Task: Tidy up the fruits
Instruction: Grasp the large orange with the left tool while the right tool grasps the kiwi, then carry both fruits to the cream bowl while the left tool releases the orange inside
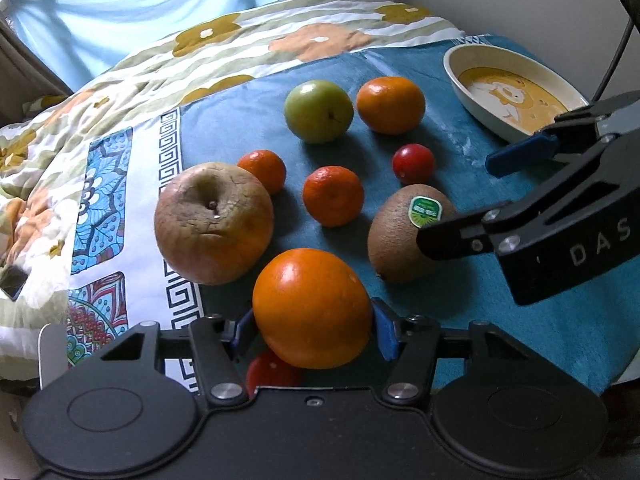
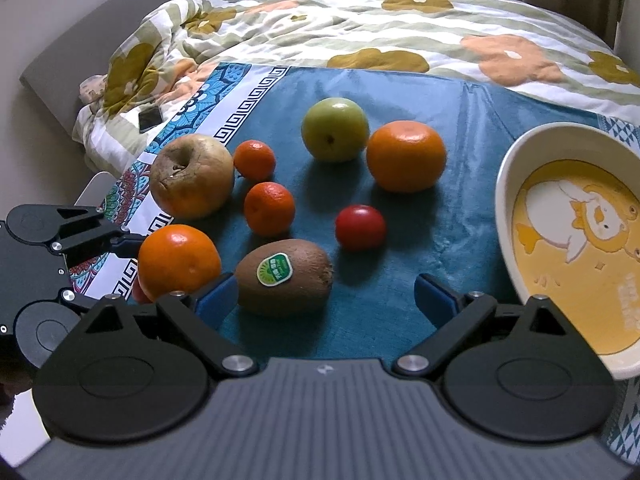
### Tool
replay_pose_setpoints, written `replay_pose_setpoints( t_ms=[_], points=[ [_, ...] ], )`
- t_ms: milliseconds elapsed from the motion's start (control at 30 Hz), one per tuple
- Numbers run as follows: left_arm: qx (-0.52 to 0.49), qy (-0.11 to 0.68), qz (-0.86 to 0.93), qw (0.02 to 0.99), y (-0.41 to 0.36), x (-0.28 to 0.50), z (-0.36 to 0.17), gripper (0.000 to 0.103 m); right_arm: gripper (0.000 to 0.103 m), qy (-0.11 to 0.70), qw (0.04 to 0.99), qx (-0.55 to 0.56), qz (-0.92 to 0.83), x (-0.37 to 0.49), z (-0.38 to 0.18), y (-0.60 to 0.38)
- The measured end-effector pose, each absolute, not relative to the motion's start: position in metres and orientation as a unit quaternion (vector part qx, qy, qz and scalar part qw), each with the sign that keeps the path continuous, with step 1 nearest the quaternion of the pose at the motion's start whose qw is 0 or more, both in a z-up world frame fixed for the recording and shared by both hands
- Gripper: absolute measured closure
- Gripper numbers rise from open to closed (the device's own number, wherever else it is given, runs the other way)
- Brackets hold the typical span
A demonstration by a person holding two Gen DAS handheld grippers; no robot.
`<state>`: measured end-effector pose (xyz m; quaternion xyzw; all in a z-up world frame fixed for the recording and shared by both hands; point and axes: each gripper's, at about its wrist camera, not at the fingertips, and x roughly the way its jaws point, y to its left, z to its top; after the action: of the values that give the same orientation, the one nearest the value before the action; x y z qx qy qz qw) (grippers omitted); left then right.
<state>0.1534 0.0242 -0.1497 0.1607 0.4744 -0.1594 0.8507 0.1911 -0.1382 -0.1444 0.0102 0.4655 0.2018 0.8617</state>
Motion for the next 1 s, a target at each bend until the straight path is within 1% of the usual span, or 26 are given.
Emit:
replay_pose_setpoints(
  t_ms=[433,600,767,1000],
  points=[
    [0.158,0.476,-0.152,0.852,0.038,0.157,-0.149,0.041,0.002,0.481,0.849,0.005,0.220,0.197,-0.154,-0.118],
    [0.158,0.476,-0.154,0.851,0.040,0.157,-0.149,0.041,0.011,0.487,0.843,-0.003,0.227,0.199,-0.159,-0.111],
    [0.157,0.476,-0.154,0.851,0.041,0.157,-0.149,0.041,0.024,0.483,0.844,-0.009,0.234,0.199,-0.159,-0.110],
    [0.154,0.477,-0.161,0.850,0.039,0.153,-0.146,0.041,0.026,0.481,0.847,-0.011,0.225,0.195,-0.155,-0.109]
  ],
)
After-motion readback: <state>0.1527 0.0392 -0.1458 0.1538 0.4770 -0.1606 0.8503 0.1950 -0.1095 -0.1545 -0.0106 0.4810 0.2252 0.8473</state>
